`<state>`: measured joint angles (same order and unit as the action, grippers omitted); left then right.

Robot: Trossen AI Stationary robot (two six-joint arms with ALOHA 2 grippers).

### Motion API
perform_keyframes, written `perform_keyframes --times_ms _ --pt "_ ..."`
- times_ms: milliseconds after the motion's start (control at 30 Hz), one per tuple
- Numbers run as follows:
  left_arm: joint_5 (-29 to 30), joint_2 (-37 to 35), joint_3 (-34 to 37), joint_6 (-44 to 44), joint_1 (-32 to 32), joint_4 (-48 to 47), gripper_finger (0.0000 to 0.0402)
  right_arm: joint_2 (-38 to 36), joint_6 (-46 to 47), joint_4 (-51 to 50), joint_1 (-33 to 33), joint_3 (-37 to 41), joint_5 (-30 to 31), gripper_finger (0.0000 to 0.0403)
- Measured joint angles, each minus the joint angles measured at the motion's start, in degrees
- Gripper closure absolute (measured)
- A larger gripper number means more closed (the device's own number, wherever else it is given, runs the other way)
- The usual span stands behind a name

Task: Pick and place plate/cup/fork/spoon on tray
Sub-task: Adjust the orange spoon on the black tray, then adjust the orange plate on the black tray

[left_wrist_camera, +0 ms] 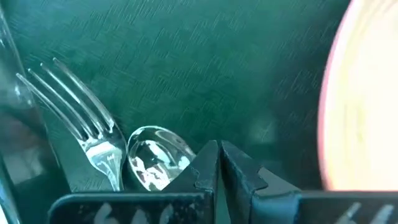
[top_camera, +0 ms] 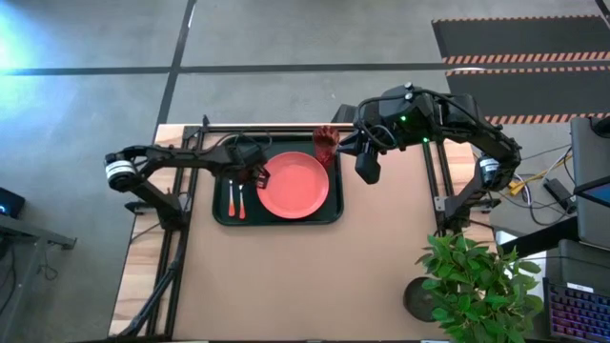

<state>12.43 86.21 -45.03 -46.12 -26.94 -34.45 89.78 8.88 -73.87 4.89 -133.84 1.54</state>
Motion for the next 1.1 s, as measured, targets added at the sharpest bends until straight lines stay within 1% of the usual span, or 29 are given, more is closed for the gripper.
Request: perform_keyframes --times_ms 167,533,700,933,1100 --pt "0.0 -0.2 -2.3 0.0 0.3 0.6 0.0402 0.0 -0.1 0.0 0.0 0.0 0.0 0.0337" --pt "0.0 -0.2 -10.8 3.5 3.2 3.9 0.0402 0.0 -0.7 0.0 0.0 0.0 0.1 0.0337" --pt "-0.6 0.1 -9.6 3.5 4.0 8.9 0.0402 0.0 -0.9 0.0 0.0 0.0 0.1 0.0337" --pt "-1.0 2.0 -8.8 3.1 4.7 9.0 0.0402 0.0 -0.8 0.0 0.0 0.0 0.1 0.0337" --pt "-2.8 4.8 -8.8 3.0 6.3 10.9 0.0402 0.0 -0.7 0.0 0.0 0.0 0.1 0.0337"
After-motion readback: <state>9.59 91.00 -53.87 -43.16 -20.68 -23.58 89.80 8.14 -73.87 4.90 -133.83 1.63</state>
